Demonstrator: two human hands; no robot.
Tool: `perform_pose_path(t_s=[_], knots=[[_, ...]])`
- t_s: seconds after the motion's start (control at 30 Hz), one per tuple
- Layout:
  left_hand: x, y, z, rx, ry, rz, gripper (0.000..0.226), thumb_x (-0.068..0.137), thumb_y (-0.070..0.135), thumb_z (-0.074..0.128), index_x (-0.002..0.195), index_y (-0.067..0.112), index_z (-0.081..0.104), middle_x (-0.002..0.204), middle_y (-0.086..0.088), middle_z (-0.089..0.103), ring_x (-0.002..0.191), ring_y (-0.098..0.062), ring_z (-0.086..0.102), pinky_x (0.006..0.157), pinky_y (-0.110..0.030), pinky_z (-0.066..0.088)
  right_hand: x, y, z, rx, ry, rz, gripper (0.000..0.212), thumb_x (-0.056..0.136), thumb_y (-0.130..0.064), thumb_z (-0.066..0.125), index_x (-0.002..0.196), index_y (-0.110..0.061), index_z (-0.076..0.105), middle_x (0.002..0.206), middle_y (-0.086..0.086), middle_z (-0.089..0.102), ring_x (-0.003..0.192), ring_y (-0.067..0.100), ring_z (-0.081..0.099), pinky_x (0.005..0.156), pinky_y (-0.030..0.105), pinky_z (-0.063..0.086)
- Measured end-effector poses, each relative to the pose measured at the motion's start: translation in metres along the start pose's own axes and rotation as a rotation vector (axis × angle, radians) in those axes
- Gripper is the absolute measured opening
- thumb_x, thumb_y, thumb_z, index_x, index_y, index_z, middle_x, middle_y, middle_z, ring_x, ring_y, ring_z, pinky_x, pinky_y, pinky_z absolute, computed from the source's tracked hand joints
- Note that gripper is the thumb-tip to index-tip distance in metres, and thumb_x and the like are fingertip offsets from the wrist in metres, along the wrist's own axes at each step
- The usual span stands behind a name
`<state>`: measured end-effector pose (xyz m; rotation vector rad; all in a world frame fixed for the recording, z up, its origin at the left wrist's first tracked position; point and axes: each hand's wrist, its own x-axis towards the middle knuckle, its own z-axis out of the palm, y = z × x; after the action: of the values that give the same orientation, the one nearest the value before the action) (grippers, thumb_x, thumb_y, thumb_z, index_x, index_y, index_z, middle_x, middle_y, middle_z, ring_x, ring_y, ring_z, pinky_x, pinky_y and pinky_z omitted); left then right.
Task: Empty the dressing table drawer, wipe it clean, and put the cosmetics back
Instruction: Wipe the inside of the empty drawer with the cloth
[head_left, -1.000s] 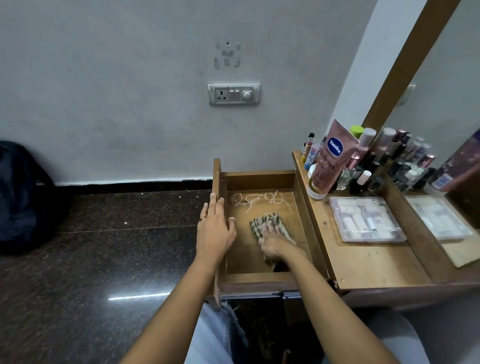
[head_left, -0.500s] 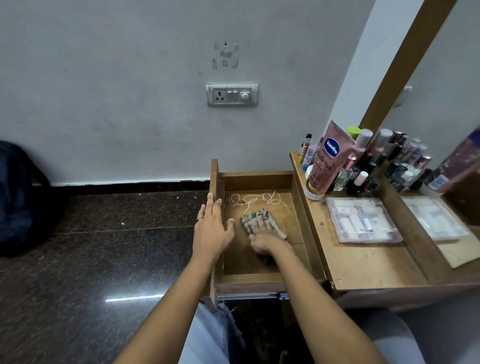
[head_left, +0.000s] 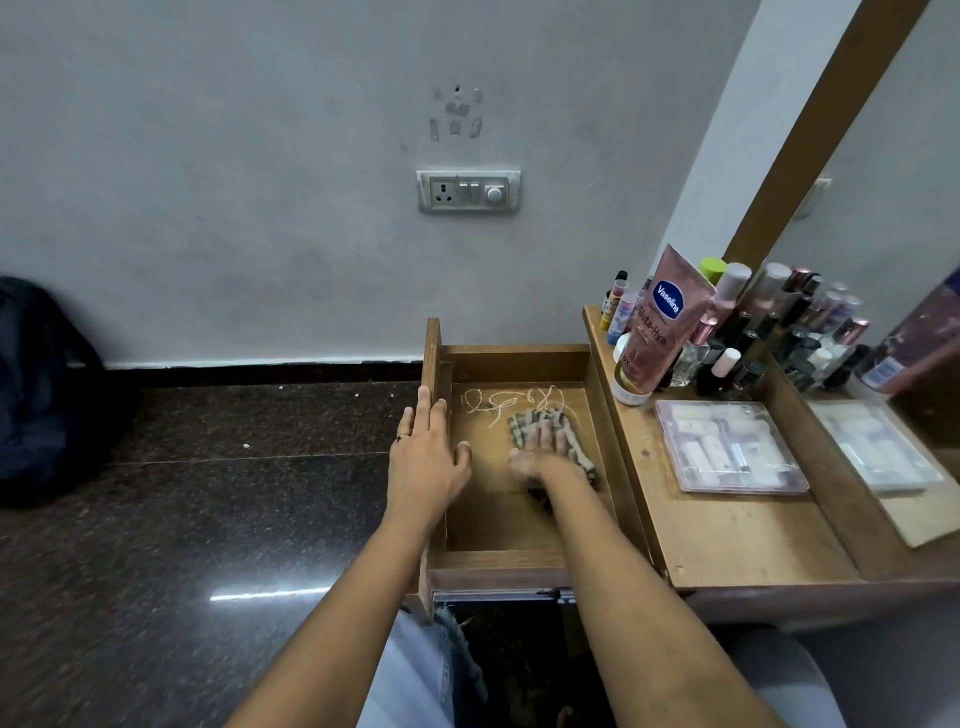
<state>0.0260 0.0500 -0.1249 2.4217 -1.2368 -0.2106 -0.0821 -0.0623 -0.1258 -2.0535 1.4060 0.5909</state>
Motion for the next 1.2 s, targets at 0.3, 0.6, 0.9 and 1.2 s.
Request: perform_pose_path(t_s=[0.3,0.6,0.9,1.2], knots=[[-0.001,-0.001,-0.002,0.032,-0.017,0.025,0.065,0.094,0.038,0.047,0.15,0.015,0.025,0.162,-0.006,0.005,0.146,-0.029,0.017,0.112,-0.043,0.031,-0.017,-0.015,0.057,0.047,-0.031,0.245,0.08,0.101,-0.046,0.027,0.148,-0.004,-0.022,0.153,0.013,-0.032,0.143,0.034,-0.023,0.118,0.047,-0.005],[0.001,0.0,-0.001,0.007,-0.012,0.022,0.066,0.094,0.041,0.047,0.151,0.017,0.025,0.162,-0.004,0.005,0.147,-0.028,0.017,0.114,-0.042,0.028,-0.005,0.024,0.002,0.163,0.032,0.208,0.067,0.104,-0.041,0.018,0.15,-0.009,-0.017,0.157,0.012,-0.024,0.146,0.028,-0.018,0.12,0.041,-0.006],[-0.001,0.002,-0.003,-0.007,-0.018,0.005,0.067,0.094,0.043,0.048,0.151,0.017,0.024,0.162,-0.004,0.004,0.147,-0.028,0.015,0.114,-0.043,0.027,-0.007,0.009,-0.006,0.213,-0.043,-0.003,0.059,0.104,-0.034,0.014,0.152,-0.012,-0.012,0.157,0.007,-0.026,0.144,0.027,-0.023,0.118,0.044,-0.008],[0.0,0.001,-0.003,-0.006,-0.033,0.009,0.069,0.093,0.042,0.05,0.151,0.016,0.023,0.162,-0.002,0.001,0.147,-0.029,0.015,0.114,-0.044,0.028,-0.019,0.049,0.03,0.102,-0.019,0.125,0.067,0.103,-0.037,0.019,0.15,-0.007,-0.018,0.155,0.01,-0.028,0.146,0.027,-0.018,0.118,0.041,-0.005]])
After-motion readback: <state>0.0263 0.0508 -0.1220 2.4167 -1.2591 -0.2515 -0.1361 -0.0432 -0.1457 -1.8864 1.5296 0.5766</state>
